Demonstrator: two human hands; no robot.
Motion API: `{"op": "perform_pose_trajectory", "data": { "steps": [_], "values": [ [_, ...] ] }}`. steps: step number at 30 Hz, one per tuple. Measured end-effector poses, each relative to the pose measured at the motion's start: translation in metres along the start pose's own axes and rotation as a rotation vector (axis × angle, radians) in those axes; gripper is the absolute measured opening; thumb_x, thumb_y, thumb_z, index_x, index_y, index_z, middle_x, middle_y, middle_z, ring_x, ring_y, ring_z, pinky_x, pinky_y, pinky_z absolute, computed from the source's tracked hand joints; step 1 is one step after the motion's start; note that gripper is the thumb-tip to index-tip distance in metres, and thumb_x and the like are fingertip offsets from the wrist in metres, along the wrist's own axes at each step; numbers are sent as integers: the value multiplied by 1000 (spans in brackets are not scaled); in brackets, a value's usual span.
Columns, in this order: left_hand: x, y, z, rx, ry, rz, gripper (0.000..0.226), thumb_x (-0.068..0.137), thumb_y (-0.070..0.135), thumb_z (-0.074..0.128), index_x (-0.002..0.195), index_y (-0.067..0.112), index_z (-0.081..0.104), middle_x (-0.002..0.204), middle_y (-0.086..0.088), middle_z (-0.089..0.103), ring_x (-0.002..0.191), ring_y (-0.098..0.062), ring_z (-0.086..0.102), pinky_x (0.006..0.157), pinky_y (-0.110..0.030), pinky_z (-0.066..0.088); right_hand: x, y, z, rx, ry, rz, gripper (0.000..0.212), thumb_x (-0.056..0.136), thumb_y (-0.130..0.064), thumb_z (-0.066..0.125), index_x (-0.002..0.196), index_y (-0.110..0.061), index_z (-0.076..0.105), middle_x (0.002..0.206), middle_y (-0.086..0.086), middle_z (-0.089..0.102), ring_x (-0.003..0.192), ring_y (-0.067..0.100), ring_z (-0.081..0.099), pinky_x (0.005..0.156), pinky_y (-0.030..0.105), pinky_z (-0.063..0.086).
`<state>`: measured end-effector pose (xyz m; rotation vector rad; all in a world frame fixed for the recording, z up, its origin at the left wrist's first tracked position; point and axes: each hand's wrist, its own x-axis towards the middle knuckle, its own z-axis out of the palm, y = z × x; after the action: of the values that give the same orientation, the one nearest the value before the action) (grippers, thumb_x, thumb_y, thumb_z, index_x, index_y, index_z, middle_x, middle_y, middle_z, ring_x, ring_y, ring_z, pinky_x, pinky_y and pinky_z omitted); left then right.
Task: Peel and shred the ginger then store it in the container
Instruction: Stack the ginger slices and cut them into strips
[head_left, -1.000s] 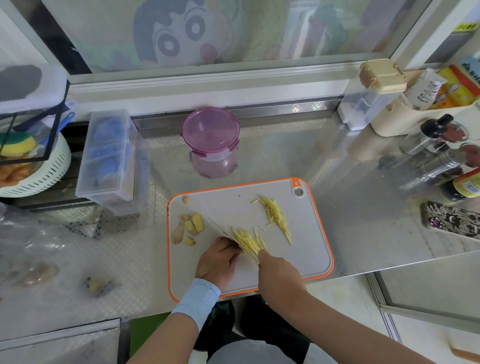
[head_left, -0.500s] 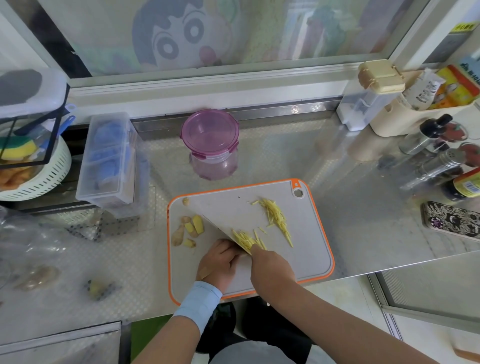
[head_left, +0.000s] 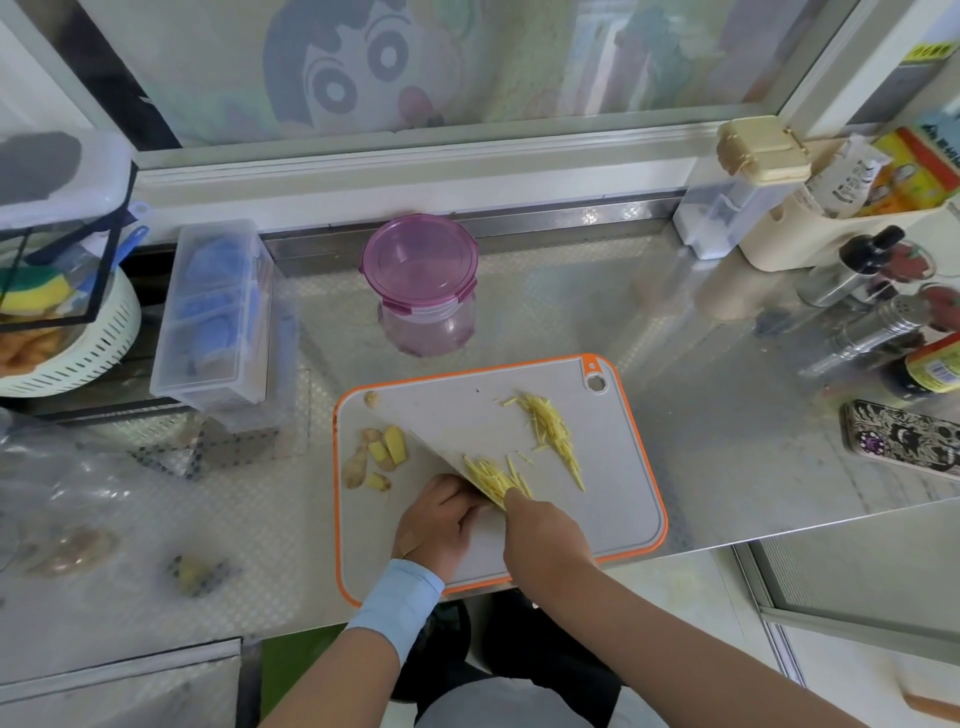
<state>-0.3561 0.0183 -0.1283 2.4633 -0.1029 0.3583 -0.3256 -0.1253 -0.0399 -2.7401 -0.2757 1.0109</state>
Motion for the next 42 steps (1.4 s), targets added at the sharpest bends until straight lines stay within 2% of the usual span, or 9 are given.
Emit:
{"op": "perform_pose_trajectory", "data": {
  "steps": [4,11,19,22,25,30,36,40,42],
  "values": [
    [-1,0,1,-5,16,24,21,87,20,55,85,19,76,92,4,68,96,-12,55,77,-16,43,-1,0,2,4,4,14,24,91,-2,45,97,-21,33,74,-1,42,73,24,52,61,33,45],
    [-1,-3,3,5,17,24,21,86,19,55,82,17,75,89,4,67,96,-11,54,79,-17,44,-23,20,3,9,-9,15,23,91,-3,39,98,-24,31,76,3,49,62,16,47,49,30,37],
    [1,1,0,-6,16,15,21,86,20,55,82,19,75,89,5,68,94,-11,55,77,-12,41,-1,-1,-4,-1,-11,14,22,92,-3,44,109,-17,42,84,4,49,74,25,50,63,33,43],
    [1,2,0,-2,18,-1,22,86,21,54,81,19,75,89,5,69,95,-10,54,76,-13,41,-1,-4,-5,-8,-9,-4,20,93,-3,43,106,-18,40,86,4,50,76,26,49,64,33,42],
    [0,0,0,16,15,1,23,85,22,53,80,19,76,90,3,69,97,-11,54,79,-14,41,-6,4,-2,-11,6,-2,25,90,-1,41,105,-20,37,75,1,45,66,22,48,56,33,41],
    [0,0,2,8,23,2,24,86,22,53,79,18,75,89,4,68,96,-10,55,76,-15,43,-19,21,4,-7,11,5,31,89,0,40,115,-17,40,74,1,45,60,16,43,48,30,36],
    [0,-2,1,-11,14,19,21,87,22,56,82,19,76,88,5,68,94,-11,56,76,-19,45,-5,11,3,-24,8,-1,31,91,-1,43,118,-16,42,78,2,48,71,24,52,61,33,44],
    [1,-1,1,-4,18,15,21,87,22,55,82,20,76,88,5,68,93,-11,55,76,-17,44,-1,5,2,-18,-7,7,26,93,-3,46,115,-17,42,90,6,57,81,26,60,65,31,47],
    [0,-1,2,3,15,17,22,87,22,54,82,19,76,88,5,68,94,-11,55,78,-16,44,-3,6,1,-7,-3,8,27,93,-3,45,115,-18,42,87,6,55,79,25,58,64,32,47]
  ]
}}
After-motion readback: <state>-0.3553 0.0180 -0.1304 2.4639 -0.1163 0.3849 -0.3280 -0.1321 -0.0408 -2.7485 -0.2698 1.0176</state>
